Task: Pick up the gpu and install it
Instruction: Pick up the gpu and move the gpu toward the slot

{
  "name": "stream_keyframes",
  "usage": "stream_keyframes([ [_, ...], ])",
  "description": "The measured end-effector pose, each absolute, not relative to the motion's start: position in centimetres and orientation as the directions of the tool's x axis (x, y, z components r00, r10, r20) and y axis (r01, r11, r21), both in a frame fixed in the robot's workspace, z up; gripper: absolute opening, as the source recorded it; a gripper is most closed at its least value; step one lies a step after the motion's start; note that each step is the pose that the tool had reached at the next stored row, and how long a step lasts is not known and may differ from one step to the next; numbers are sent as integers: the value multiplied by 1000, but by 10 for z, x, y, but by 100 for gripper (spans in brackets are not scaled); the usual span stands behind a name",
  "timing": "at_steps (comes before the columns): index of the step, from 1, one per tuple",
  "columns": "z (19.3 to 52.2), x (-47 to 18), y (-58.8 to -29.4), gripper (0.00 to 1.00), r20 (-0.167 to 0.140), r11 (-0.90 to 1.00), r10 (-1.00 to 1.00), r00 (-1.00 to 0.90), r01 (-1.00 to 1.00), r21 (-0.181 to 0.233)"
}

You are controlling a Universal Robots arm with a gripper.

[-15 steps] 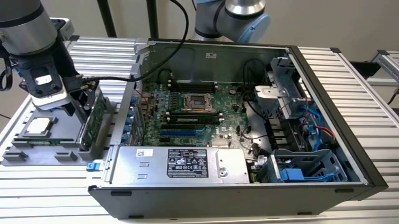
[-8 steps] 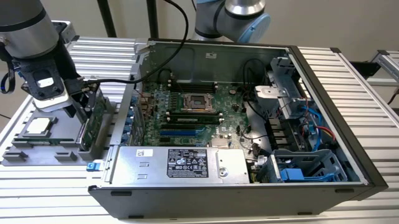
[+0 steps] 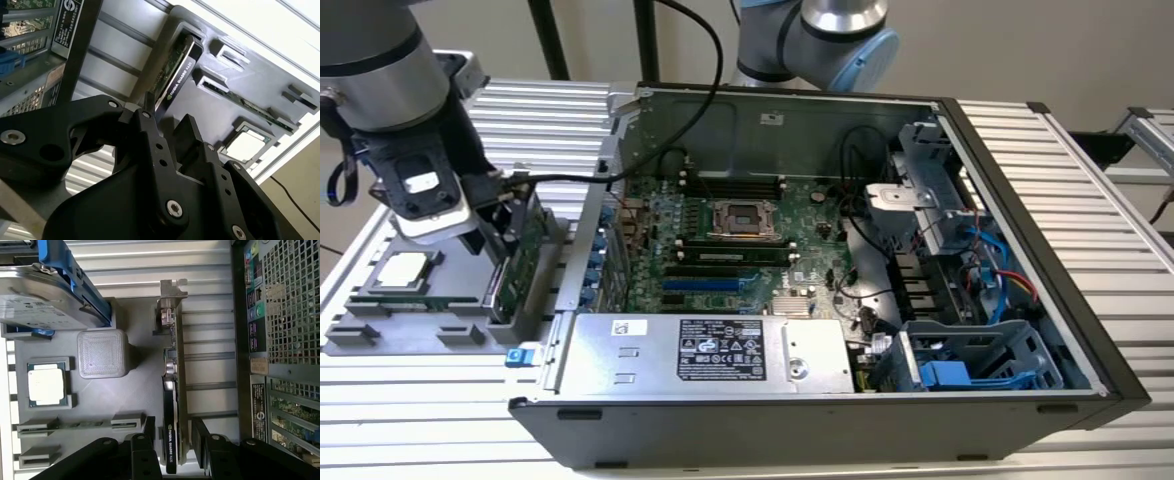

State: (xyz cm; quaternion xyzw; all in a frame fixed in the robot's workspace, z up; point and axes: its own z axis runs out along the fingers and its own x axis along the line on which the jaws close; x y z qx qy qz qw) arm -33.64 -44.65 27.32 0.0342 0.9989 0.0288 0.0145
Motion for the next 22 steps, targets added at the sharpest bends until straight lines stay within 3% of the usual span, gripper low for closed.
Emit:
stream_keyframes([
  [22, 260, -336, -446, 100, -27, 996, 69, -997, 67, 58],
])
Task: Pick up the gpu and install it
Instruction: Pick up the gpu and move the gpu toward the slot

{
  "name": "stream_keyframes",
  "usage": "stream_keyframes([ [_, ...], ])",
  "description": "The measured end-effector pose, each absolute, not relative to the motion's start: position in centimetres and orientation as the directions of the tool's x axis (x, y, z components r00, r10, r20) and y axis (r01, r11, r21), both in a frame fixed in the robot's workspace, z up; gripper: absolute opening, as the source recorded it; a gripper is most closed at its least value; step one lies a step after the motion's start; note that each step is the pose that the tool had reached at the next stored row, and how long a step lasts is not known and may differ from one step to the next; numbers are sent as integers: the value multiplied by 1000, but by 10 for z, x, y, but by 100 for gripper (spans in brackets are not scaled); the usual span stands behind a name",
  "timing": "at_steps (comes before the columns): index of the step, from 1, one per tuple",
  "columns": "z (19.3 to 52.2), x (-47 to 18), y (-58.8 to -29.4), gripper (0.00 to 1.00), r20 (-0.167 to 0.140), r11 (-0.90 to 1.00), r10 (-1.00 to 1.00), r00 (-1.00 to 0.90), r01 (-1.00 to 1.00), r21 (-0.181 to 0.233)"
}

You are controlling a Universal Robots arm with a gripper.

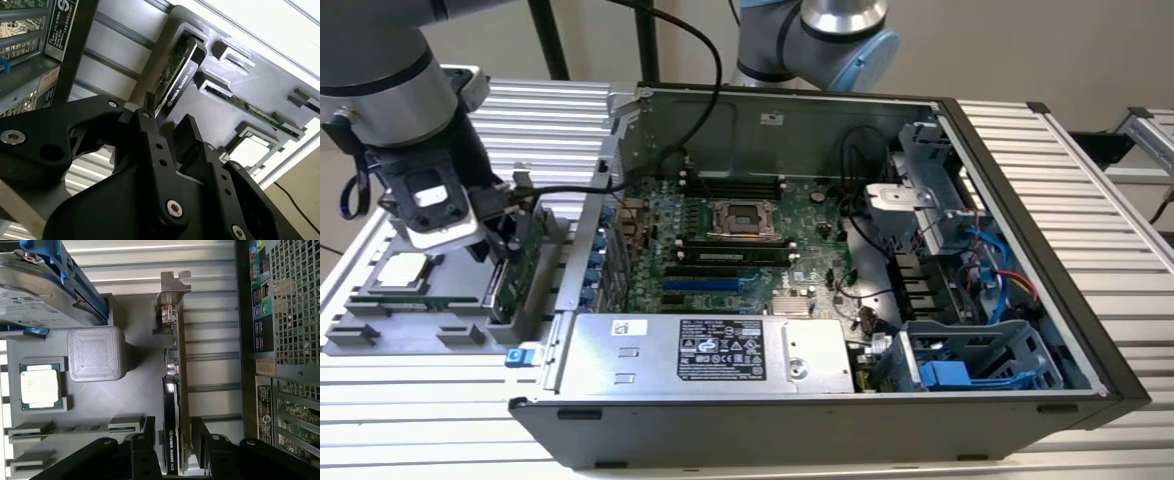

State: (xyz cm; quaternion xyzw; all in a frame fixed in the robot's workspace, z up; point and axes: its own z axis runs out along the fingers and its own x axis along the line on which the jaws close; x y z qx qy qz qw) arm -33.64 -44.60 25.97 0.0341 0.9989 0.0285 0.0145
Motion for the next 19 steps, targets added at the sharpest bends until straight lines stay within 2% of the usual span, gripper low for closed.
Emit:
stream_keyframes([
  [19, 245, -336, -443, 100, -27, 996, 69, -997, 67, 58],
])
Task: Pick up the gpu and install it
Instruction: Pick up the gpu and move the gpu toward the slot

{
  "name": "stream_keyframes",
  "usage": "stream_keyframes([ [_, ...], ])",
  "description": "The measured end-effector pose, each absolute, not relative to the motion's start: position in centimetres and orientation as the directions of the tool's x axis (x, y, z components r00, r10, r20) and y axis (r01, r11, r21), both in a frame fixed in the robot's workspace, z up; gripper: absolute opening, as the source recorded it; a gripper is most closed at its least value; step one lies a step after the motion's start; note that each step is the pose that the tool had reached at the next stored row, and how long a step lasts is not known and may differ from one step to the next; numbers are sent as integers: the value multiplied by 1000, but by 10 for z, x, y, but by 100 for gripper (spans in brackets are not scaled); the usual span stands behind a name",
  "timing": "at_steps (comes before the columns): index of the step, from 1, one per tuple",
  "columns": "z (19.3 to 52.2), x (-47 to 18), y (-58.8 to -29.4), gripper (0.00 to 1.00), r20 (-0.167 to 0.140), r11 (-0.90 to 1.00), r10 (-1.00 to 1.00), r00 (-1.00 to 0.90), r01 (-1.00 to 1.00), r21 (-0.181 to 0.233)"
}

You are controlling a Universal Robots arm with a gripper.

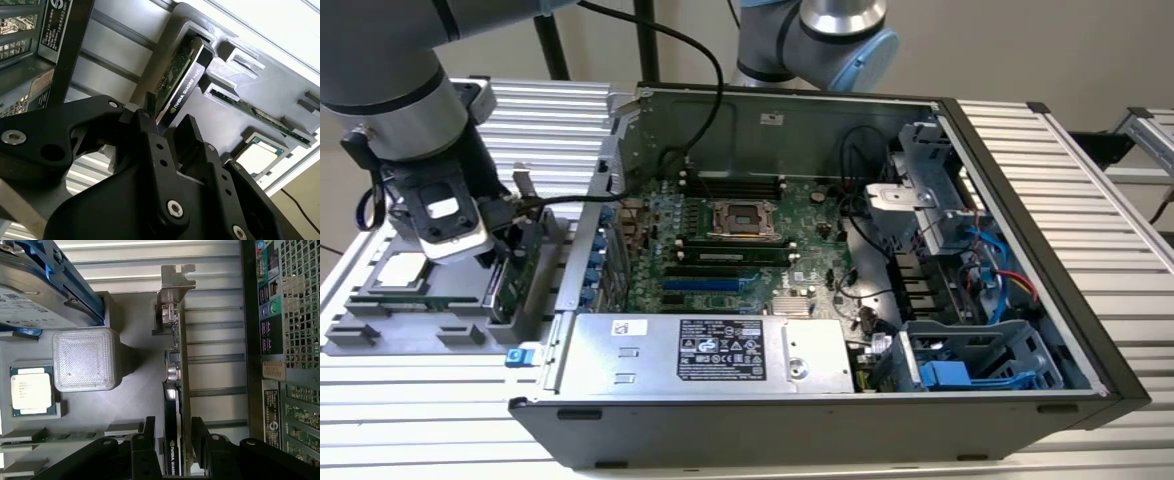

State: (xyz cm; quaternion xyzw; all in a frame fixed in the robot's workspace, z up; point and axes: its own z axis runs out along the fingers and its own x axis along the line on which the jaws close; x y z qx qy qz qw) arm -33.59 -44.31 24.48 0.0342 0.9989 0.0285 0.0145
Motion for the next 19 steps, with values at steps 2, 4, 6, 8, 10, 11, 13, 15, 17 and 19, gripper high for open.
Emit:
stream_keyframes([
  [2, 243, -336, -443, 100, -27, 996, 69, -997, 67, 58],
  [4, 241, -335, -443, 100, -27, 996, 69, -997, 67, 58],
  [6, 240, -335, -443, 100, -27, 996, 69, -997, 67, 58],
  [8, 238, -335, -443, 100, -27, 996, 69, -997, 67, 58],
  [10, 238, -335, -443, 100, -27, 996, 69, -997, 67, 58],
  [11, 238, -335, -443, 100, -27, 996, 69, -997, 67, 58],
  [13, 238, -335, -443, 100, -27, 996, 69, -997, 67, 58],
  [15, 238, -335, -443, 100, -27, 996, 69, -997, 67, 58],
  [17, 238, -335, -443, 100, -27, 996, 69, -997, 67, 58],
  [19, 238, -335, -443, 100, -27, 996, 69, -997, 67, 58],
])
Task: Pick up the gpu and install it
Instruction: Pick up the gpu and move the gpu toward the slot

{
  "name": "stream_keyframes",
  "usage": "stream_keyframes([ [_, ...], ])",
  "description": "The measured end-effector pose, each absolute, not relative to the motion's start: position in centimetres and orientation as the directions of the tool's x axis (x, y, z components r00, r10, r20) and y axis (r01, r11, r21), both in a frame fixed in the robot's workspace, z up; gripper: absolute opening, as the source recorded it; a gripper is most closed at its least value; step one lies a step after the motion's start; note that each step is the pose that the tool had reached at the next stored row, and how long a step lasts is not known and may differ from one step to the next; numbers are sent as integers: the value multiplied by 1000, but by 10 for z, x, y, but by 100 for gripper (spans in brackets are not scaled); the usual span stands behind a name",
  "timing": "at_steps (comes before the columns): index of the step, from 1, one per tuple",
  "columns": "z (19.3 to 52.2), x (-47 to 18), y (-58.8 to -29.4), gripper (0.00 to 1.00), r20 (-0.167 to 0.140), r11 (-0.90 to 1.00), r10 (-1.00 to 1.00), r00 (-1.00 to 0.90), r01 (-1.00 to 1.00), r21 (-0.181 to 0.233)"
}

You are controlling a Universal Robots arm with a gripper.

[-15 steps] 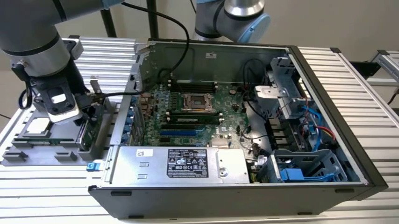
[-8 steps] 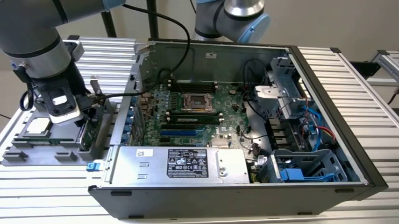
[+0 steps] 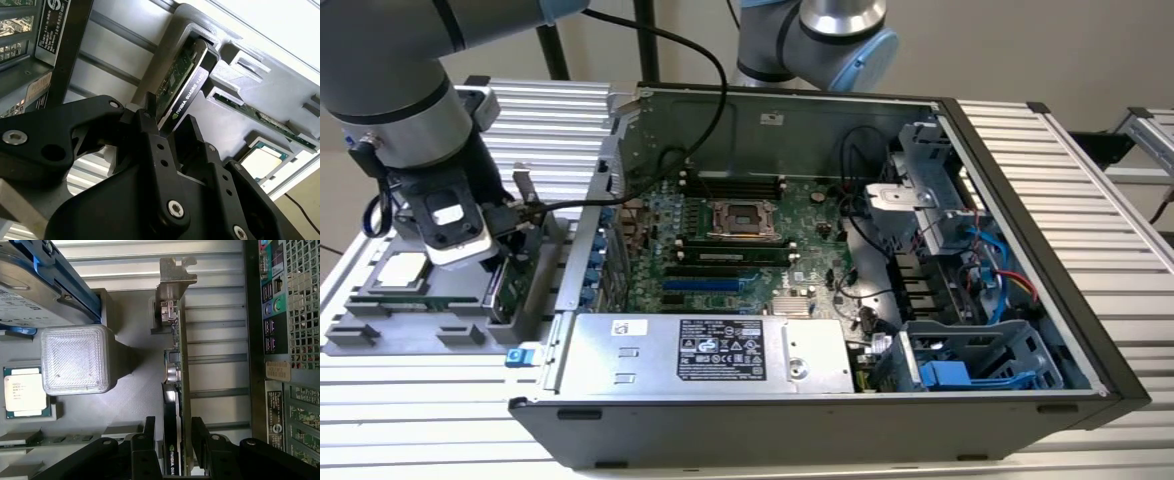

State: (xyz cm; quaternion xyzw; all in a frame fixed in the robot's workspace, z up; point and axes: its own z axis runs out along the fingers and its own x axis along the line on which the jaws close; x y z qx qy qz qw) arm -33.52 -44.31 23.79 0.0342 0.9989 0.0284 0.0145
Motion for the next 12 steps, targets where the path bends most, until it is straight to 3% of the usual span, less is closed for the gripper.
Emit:
stream_keyframes([
  [1, 238, -335, -443, 100, -27, 996, 69, -997, 67, 58],
  [2, 238, -335, -443, 0, -27, 996, 69, -997, 67, 58],
  [12, 238, -335, -443, 0, -27, 996, 69, -997, 67, 58],
])
